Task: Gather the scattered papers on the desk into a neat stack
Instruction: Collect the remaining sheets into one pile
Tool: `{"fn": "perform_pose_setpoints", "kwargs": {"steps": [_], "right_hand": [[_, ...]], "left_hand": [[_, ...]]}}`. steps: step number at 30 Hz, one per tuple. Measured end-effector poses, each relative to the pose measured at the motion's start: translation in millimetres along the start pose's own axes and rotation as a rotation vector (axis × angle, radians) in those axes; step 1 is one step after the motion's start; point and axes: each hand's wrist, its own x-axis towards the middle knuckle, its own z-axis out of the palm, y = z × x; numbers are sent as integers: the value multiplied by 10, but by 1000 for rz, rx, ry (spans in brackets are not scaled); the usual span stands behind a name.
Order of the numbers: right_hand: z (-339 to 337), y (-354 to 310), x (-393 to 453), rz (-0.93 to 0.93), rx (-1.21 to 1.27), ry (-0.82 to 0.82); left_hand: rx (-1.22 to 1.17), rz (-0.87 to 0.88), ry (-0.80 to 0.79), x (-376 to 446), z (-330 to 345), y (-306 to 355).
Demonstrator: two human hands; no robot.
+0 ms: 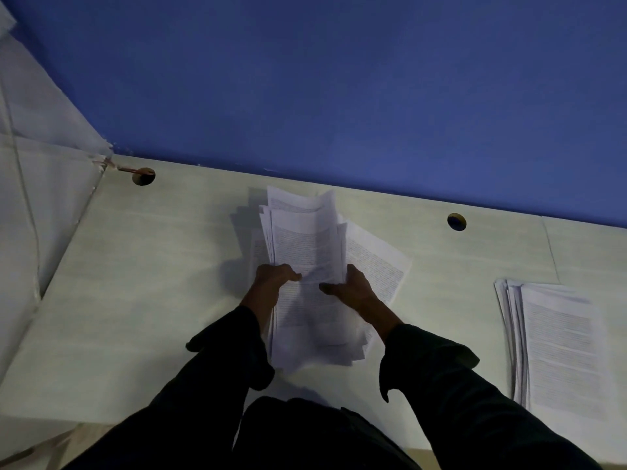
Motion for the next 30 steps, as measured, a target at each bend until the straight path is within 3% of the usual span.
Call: {"fn": "perform_pose_setpoints", "kwargs": {"steps": [2, 3, 5, 6, 10, 14, 16, 21, 24, 27, 30], "right_hand": [[-61, 24, -36, 28, 32, 141], [-85, 42, -41, 74, 18, 295], [-161, 127, -103, 255, -70, 588], [-190, 194, -135, 358, -127, 649], [-225, 363, -252, 493, -265, 609], [-225, 289, -188, 373, -150, 471], [-178, 243, -155, 296, -231, 413], [-80, 232, -120, 229, -416, 363], [-136, 282, -134, 165, -398, 371], [-253, 334, -127, 45, -168, 427], [-328, 285, -140, 187, 106, 597]], "left_hand": [[55, 24, 37, 6, -20, -12], [87, 44, 49, 2, -44, -27], [146, 76, 83, -22, -120, -47], [165, 111, 91, -47, -165, -49], [193, 152, 193, -49, -377, -171], [443, 196, 439, -145, -394, -296], [521, 202, 468, -221, -294, -250], [429, 293, 361, -94, -128, -194], [272, 191, 172, -27, -85, -154], [165, 131, 19, 89, -56, -166], [131, 189, -106, -38, 16, -103]]}}
